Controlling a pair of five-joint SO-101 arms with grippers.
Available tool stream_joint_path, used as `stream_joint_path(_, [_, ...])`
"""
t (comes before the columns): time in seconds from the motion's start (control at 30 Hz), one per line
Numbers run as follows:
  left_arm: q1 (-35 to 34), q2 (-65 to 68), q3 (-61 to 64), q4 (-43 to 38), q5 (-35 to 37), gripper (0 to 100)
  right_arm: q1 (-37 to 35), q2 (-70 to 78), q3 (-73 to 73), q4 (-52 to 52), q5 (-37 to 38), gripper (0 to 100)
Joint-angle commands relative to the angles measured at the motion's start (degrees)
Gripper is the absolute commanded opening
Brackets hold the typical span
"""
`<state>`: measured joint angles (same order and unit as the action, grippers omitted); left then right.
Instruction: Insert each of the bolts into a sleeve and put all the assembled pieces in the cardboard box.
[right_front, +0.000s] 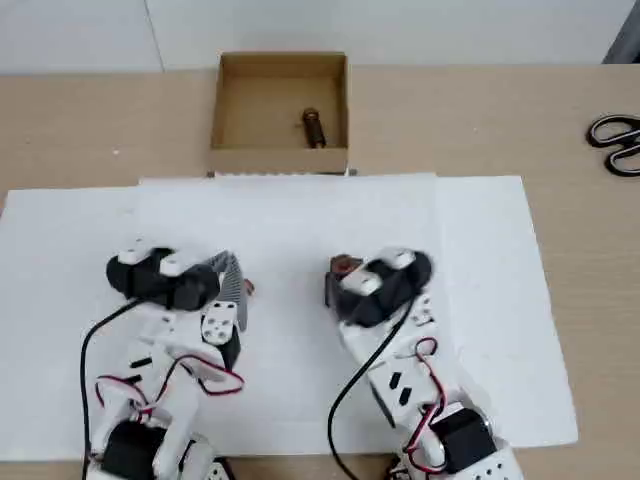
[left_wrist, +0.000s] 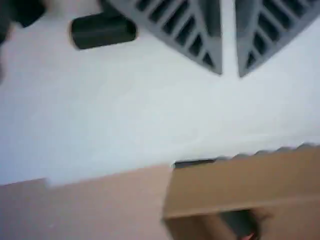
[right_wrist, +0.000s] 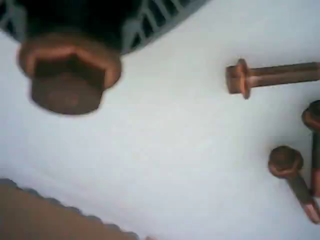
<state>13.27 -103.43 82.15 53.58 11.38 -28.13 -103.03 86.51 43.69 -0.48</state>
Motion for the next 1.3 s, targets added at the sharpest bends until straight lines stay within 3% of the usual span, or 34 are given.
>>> stream_joint_path(0.0, [-3.5,-0.5,5.8,-2.5,-0.6,1,5.7,0.0,-2.9,3.1,-4.7,0.3])
stream_joint_path(0.2, [-5.8,-0.4,14.2,-8.4,-0.4,1,7.2,6.8,-13.9,8.3,-9.2,0.3])
stream_joint_path(0.67, [-5.8,-0.5,14.1,-3.2,-0.6,1,7.2,65.7,-62.6,8.1,-10.5,0.4])
stream_joint_path(0.83, [-5.8,-0.5,14.1,-3.2,-0.6,1,7.2,83.2,-80.2,6.8,-2.5,0.4])
stream_joint_path(1.27, [-5.8,-0.5,14.1,-3.0,-0.4,1,6.9,122.0,-109.6,-10.2,11.6,0.4])
